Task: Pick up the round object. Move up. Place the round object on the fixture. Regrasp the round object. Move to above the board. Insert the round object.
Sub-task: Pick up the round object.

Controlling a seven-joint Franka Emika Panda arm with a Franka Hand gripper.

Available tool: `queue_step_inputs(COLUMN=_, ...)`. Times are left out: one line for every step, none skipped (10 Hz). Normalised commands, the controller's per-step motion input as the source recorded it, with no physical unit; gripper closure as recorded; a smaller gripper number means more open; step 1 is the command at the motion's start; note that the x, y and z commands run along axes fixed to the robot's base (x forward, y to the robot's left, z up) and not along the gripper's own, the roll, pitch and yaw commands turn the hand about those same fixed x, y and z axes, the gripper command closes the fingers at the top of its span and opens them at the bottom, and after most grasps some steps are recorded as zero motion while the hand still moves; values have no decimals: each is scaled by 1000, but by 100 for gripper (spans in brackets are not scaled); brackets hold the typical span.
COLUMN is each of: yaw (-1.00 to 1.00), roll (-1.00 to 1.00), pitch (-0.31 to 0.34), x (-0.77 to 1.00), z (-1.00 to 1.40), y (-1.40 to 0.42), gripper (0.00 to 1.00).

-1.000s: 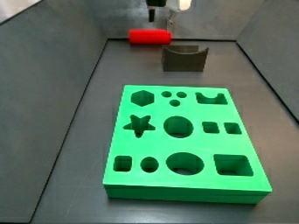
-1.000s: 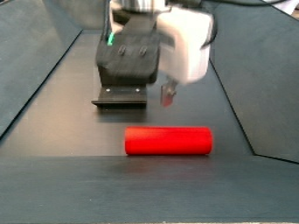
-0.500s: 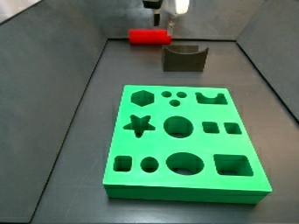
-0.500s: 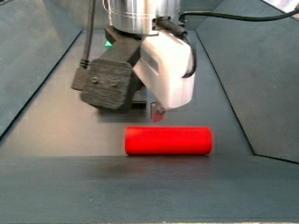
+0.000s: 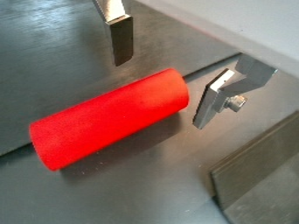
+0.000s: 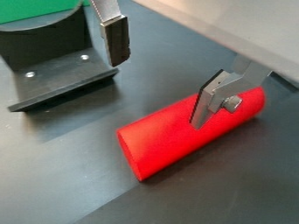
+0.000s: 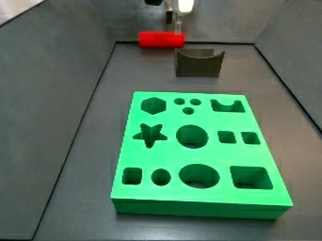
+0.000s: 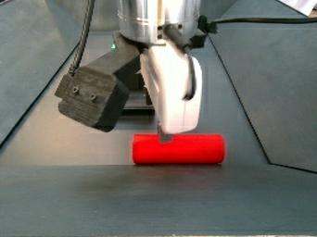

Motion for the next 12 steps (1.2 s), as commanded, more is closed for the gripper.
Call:
queue_step_inputs(yaw=-537, roll=-133, pitch=-49, x=31, z=-369, y=0, gripper=0)
queue_step_inputs(yaw=-397, roll=-123, pitch=-61, x=0, z=-434, y=0, gripper=0)
queue_step_inputs(yaw=-380, roll=-144, pitch=-44, x=0, z=-380, y=37, gripper=0)
queue_step_inputs(yaw=-426, roll=-143, pitch=-1, x=0, z=-283, y=86, gripper=0)
queue_step_inputs(yaw=-431, roll=-133, pitch=0, x=-49, z=-226, y=66, gripper=0)
queue_step_inputs(yaw=-389, roll=-163, pitch=-19, x=-57, z=-266, y=0, gripper=0)
queue_step_inputs(yaw=-394, roll=-207, pitch=-49, x=-26, z=-311, y=0, gripper=0)
queue_step_inputs(yaw=-349, roll=-210, pitch=-59, x=-14, z=-326, y=-9, gripper=0)
queue_step_inputs(yaw=-323, roll=-189, pitch=-27, x=-23, z=-206, y=0, gripper=0)
queue_step_inputs(yaw=-331, roll=-111, pitch=0, x=-6, z=-9, y=0, gripper=0)
queue_step_inputs(yaw=-337, roll=-26, pitch=-19, x=-229, z=0, y=-14, gripper=0)
queue_step_inputs(yaw=-174, roll=0, pitch=-80, x=-329, z=0, y=-140, gripper=0)
